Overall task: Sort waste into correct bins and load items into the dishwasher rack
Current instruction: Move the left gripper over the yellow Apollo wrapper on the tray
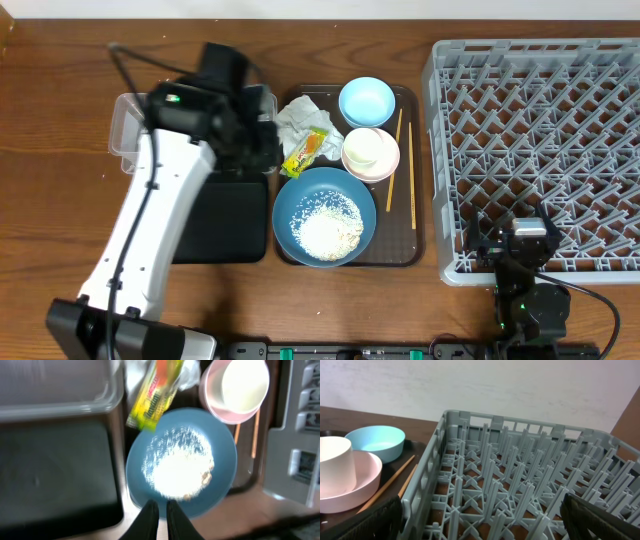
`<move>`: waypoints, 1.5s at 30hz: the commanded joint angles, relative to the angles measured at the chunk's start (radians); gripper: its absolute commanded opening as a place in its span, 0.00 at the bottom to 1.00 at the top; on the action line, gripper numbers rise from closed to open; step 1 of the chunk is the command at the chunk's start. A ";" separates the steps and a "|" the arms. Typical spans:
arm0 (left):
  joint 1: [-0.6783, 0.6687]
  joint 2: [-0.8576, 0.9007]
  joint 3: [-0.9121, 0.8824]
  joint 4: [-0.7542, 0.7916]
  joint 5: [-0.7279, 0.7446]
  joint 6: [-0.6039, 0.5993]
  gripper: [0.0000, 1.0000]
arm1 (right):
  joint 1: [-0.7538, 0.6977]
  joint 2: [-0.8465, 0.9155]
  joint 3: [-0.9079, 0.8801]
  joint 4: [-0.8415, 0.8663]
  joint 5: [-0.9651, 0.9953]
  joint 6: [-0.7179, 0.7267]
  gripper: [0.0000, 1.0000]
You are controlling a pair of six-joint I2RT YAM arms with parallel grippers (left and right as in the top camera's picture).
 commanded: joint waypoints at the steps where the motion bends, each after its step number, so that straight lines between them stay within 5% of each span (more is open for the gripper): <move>1: -0.076 0.019 -0.032 0.042 -0.140 -0.018 0.11 | -0.007 -0.001 -0.001 -0.003 0.007 -0.003 0.99; 17: -0.171 0.121 -0.272 0.534 -0.322 -0.061 0.22 | -0.007 -0.001 -0.001 -0.003 0.007 -0.003 0.99; 45: -0.234 0.224 -0.290 0.618 -0.336 -0.062 0.32 | -0.007 -0.001 -0.001 -0.003 0.007 -0.003 0.99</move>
